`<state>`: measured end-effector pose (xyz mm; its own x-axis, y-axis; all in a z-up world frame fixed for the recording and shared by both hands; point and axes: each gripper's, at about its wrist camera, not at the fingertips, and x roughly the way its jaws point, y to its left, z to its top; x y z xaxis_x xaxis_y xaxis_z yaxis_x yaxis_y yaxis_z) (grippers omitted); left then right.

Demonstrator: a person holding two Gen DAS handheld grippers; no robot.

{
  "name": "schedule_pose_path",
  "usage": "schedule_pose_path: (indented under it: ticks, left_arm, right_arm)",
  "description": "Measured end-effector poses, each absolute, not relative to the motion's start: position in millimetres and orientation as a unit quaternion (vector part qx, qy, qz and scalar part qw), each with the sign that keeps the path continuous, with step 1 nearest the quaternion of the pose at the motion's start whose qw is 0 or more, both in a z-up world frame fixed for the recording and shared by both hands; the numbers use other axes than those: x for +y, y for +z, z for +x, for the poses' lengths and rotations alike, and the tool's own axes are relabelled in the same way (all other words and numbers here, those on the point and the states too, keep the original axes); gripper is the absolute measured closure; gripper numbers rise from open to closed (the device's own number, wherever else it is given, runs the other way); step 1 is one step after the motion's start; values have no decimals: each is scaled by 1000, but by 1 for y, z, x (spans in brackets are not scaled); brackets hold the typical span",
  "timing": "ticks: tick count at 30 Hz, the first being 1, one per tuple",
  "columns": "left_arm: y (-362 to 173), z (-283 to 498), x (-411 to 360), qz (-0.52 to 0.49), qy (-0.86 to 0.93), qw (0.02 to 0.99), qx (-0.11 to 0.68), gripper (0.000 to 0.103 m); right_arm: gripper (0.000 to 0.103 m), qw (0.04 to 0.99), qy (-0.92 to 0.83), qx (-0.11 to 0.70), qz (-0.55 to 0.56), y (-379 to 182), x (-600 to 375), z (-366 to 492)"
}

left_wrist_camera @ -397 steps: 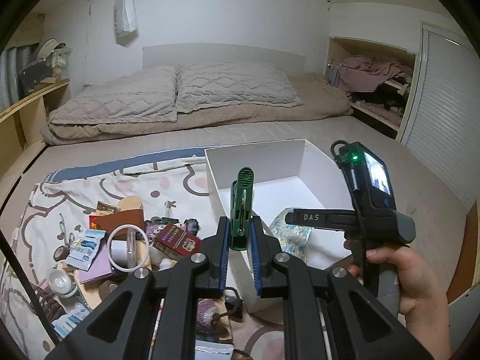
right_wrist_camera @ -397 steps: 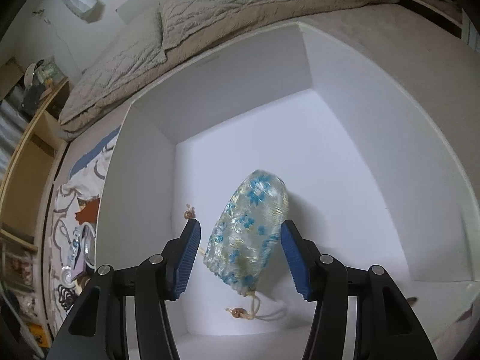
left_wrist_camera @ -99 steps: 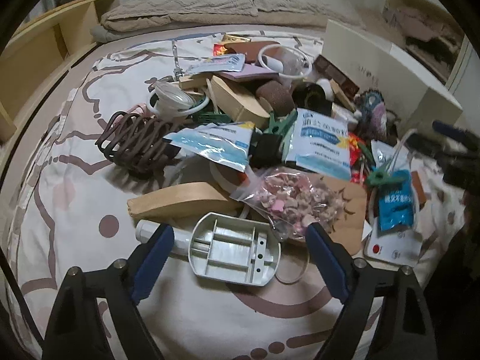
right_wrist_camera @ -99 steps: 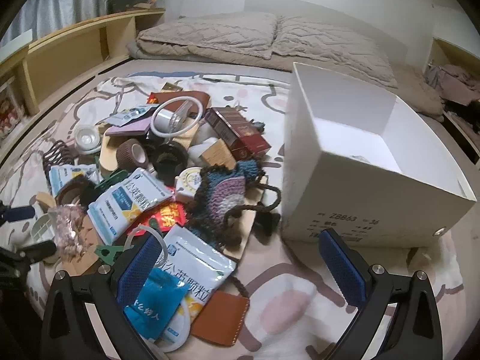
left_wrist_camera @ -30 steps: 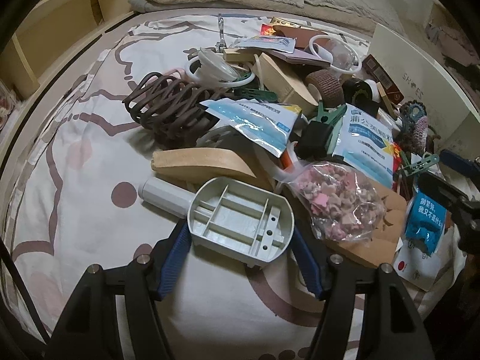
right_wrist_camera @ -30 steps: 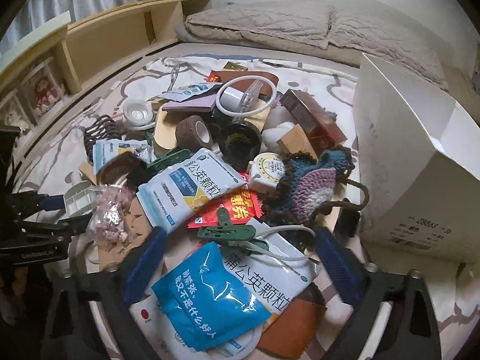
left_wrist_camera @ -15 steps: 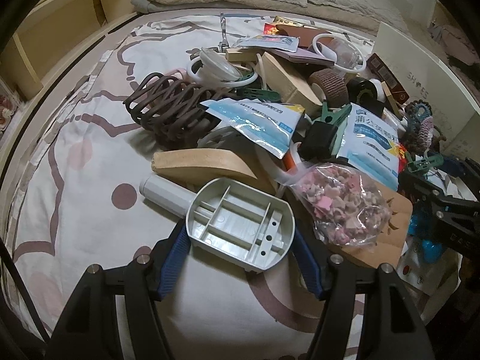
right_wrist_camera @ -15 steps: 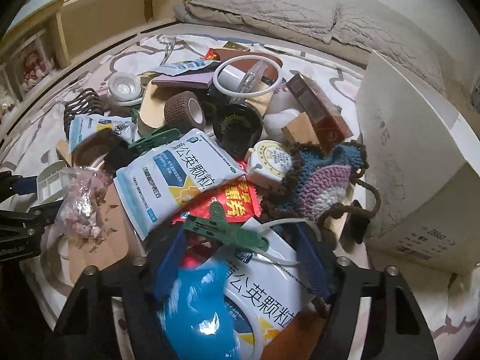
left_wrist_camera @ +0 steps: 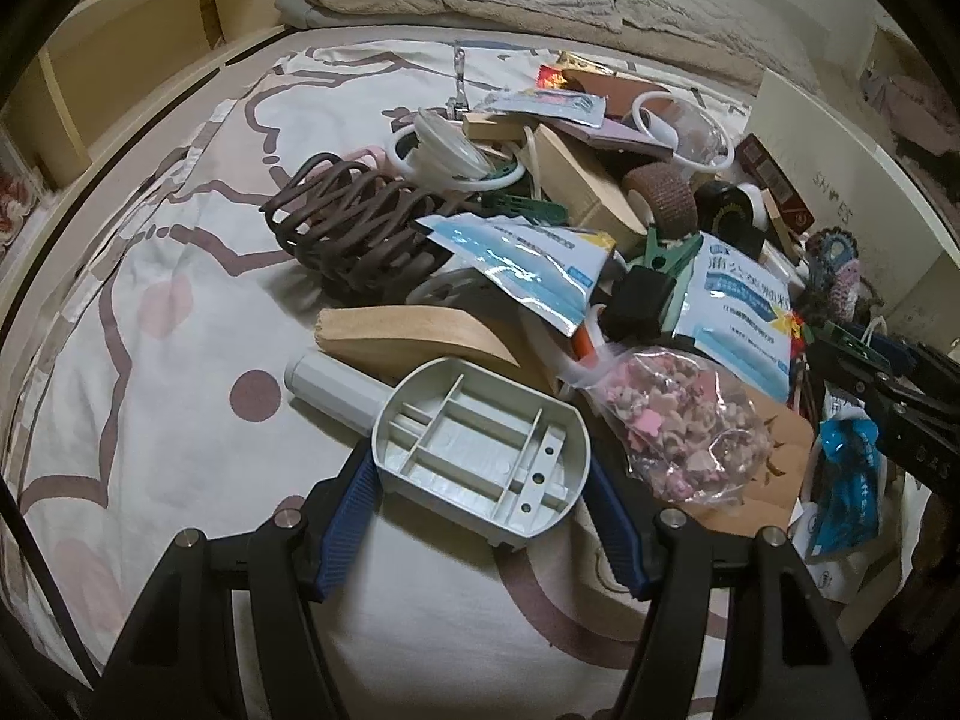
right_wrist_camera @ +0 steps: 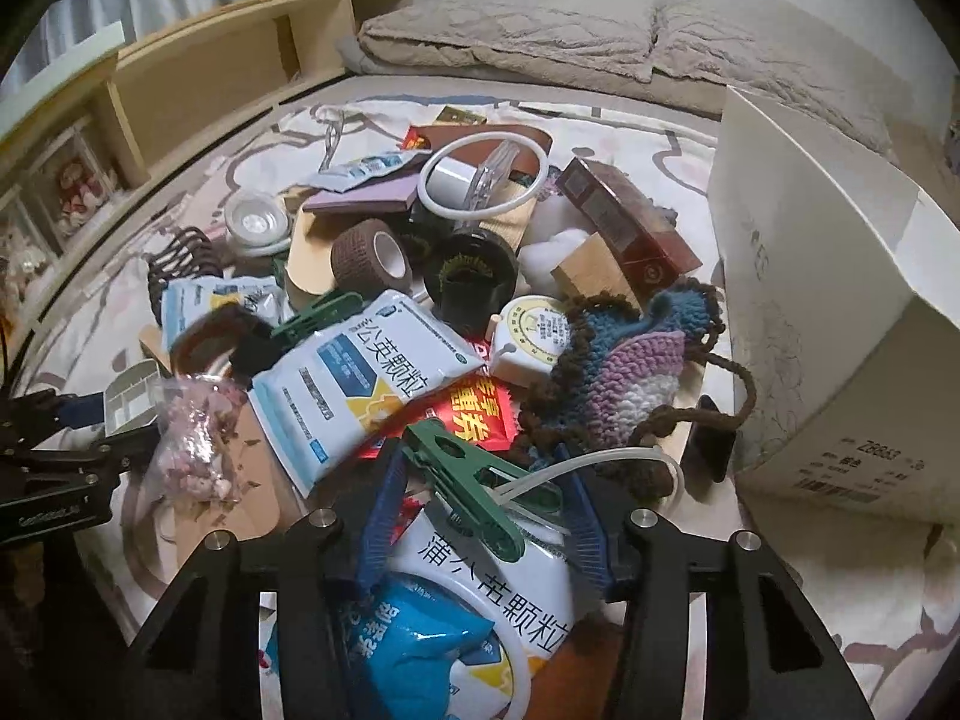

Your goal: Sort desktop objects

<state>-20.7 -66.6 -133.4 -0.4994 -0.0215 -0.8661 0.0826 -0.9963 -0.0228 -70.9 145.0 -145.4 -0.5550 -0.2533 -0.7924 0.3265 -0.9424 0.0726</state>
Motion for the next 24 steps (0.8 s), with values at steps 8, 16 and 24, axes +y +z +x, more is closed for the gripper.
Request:
schedule_pose_path:
  ticks: [8,16,24]
  left_arm:
    - [-130,-18,-68,492,-869,35,34,36]
    - [-126,-17,-72,480,-876,37,44,37]
    - [-123,-15,-76,472,-879,45,51,37]
  right_arm:
    - [52,172,-884,14,434,-138,154,-69]
    - [52,176,-887,0,427,-135,160,-67]
    - [52,173,-893,-13,416,-130,167,-66]
